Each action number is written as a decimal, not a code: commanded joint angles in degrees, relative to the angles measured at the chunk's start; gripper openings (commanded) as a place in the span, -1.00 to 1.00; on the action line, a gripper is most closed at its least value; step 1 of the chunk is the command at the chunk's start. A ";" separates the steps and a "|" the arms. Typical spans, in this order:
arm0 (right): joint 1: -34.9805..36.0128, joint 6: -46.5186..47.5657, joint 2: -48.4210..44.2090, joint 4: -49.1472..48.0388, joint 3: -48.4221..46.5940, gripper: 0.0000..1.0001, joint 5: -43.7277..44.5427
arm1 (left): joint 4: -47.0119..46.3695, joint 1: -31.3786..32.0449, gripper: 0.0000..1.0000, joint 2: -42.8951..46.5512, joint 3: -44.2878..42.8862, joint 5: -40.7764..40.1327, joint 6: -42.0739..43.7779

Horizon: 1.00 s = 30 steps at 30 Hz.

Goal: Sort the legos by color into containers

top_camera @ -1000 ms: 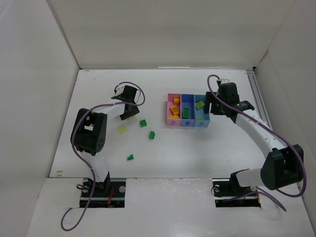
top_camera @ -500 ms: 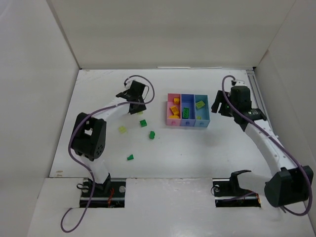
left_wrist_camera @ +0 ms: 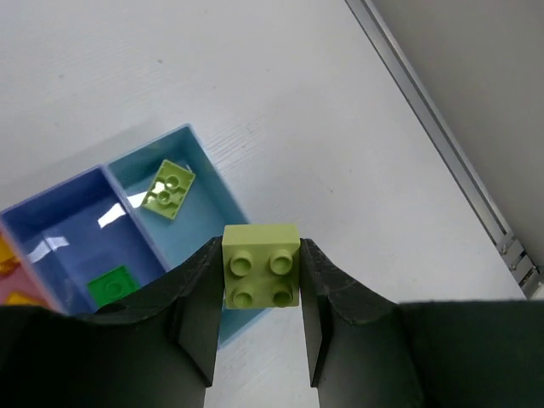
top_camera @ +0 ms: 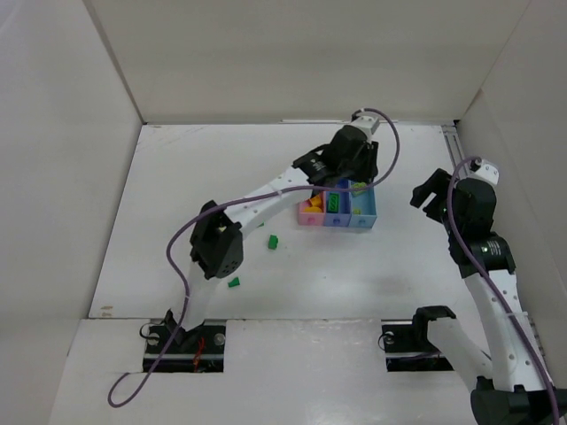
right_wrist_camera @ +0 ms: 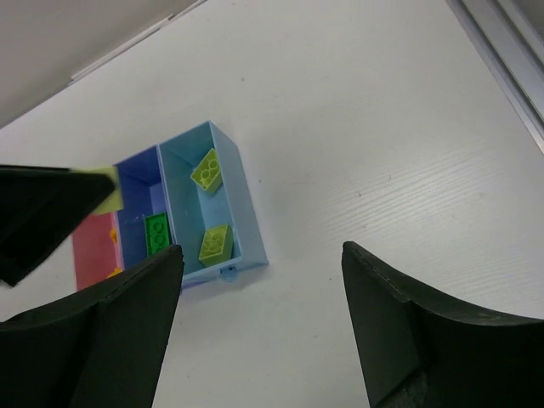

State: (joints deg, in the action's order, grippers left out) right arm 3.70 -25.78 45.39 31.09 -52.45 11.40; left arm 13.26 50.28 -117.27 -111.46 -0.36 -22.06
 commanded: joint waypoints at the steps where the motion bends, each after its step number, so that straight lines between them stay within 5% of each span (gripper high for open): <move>1: -0.45 -1.47 -2.49 1.77 0.59 0.60 1.87 | 5.28 0.34 -0.54 -6.81 -9.27 1.59 2.55; 4: -0.45 -1.47 -3.20 2.48 0.59 0.60 1.87 | 7.04 0.96 -0.51 -12.09 -16.23 0.02 0.36; 9: -0.45 -1.47 -4.34 3.10 0.59 0.60 0.73 | 6.35 0.96 -0.37 -13.95 -15.90 -0.61 -0.79; 10: -0.45 -1.47 -4.34 3.10 0.59 0.63 0.21 | 6.34 0.96 -0.26 -13.95 -15.89 -0.61 -1.48; 11: -0.45 -0.94 -4.34 3.10 0.59 0.63 0.20 | 6.34 0.96 0.16 -13.95 -15.89 -0.61 -1.49; 15: -0.45 0.12 -4.34 3.10 0.59 0.63 -1.11 | 7.66 0.96 0.62 -13.95 -15.37 -0.61 -2.02; 19: -0.45 2.30 -4.34 1.96 0.59 0.63 -5.06 | 6.43 0.96 0.70 -7.99 -10.46 -1.13 -2.02; 25: 1.21 9.42 -1.97 -3.04 1.12 0.63 -18.23 | 2.58 -5.27 0.95 12.12 9.46 -3.76 -5.35; 30: 18.73 10.22 1.89 -6.74 0.51 0.63 -11.94 | 1.85 -12.48 1.00 34.78 36.43 -11.93 -13.16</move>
State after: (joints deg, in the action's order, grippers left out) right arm 14.09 -18.04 46.00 30.00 -51.53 -0.75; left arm 15.88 41.25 -93.82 -83.99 -5.34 -29.28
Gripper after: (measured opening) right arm 0.813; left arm 0.995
